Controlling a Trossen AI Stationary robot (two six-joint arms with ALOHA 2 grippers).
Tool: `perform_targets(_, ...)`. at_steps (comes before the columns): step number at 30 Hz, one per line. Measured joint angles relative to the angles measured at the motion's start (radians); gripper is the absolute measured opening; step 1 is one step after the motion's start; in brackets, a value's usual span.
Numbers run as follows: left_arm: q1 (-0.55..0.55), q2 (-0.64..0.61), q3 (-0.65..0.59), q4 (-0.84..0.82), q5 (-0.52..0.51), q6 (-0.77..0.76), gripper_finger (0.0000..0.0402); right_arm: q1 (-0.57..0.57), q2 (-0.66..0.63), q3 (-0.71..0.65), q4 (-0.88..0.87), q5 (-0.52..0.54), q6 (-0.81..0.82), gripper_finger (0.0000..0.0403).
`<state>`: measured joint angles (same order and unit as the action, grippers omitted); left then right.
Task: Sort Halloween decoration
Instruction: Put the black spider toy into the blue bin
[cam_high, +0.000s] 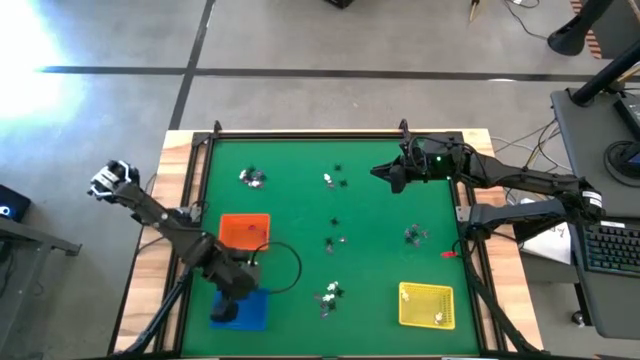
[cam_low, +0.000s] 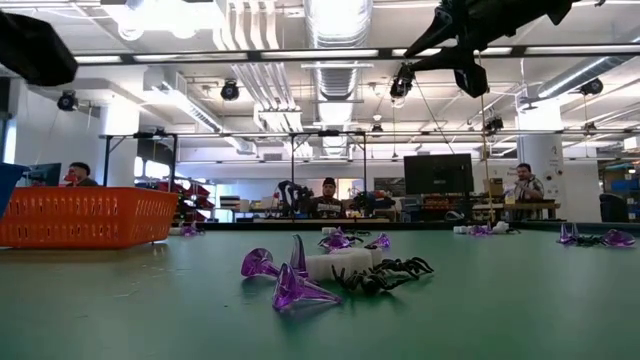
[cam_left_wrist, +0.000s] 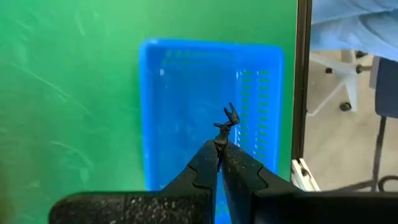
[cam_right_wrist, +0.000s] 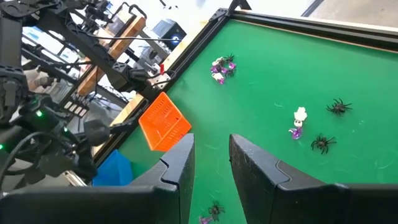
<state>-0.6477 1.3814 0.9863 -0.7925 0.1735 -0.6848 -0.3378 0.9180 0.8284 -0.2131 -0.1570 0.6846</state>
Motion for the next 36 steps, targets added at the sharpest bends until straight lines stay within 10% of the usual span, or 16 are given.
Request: perform_targets(36, -0.026, 0.145, -0.072, 0.046, 0.106, 0.055, 0.0052, 0.095, 0.0, 0.0, 0.0, 0.053, 0.049, 0.0093)
